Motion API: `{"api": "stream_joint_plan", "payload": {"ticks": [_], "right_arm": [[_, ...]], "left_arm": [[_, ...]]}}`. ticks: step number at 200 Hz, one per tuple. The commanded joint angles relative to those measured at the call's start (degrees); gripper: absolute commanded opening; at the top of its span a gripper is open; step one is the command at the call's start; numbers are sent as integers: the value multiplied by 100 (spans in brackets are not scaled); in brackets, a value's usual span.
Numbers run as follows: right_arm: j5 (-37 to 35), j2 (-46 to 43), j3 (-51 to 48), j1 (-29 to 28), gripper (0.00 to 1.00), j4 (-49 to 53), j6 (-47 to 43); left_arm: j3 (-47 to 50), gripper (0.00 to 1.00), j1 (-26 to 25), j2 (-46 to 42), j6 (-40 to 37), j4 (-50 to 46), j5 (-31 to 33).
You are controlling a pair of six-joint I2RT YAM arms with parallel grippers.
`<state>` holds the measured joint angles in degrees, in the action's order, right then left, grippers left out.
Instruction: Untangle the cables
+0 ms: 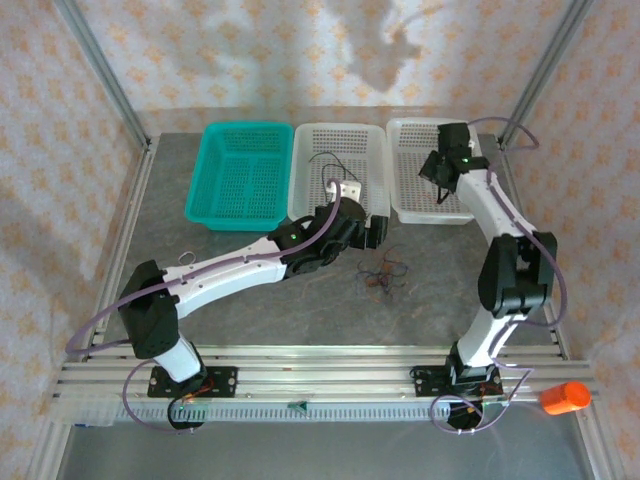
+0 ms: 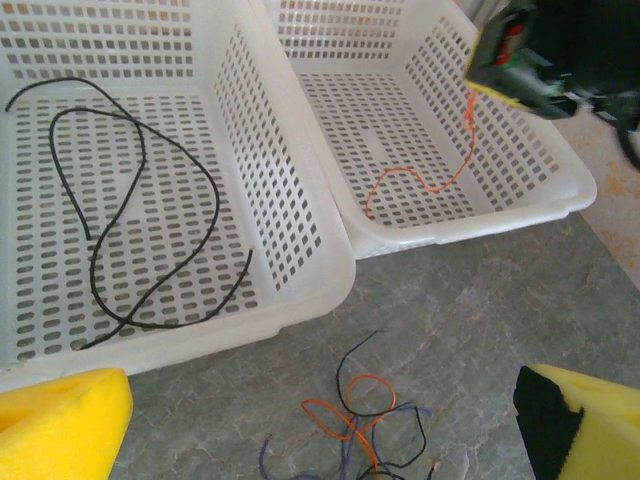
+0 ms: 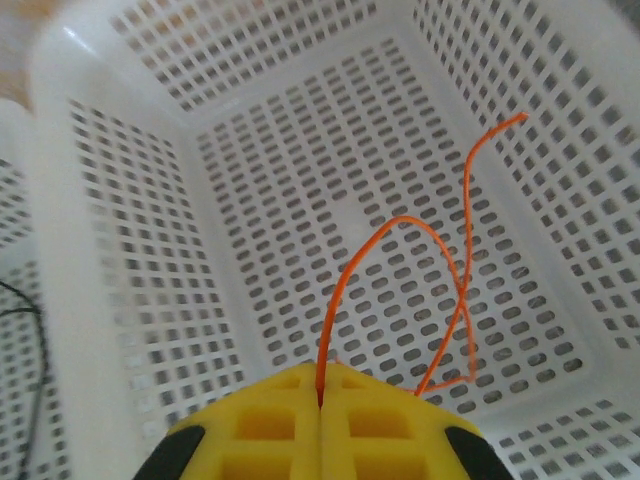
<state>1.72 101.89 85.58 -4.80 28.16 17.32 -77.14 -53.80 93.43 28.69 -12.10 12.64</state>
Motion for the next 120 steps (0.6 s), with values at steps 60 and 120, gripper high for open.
{"api": "stream_joint_plan", "payload": {"ticks": [60,120], "right_arm": [[136,1345,957,40,9,155,32],[338,1527,1152,41,52,176,120]], "left_arm": [[823,99,245,-164,651,874,-1066],[1504,99,672,-394,1171,1634,-1749]]}}
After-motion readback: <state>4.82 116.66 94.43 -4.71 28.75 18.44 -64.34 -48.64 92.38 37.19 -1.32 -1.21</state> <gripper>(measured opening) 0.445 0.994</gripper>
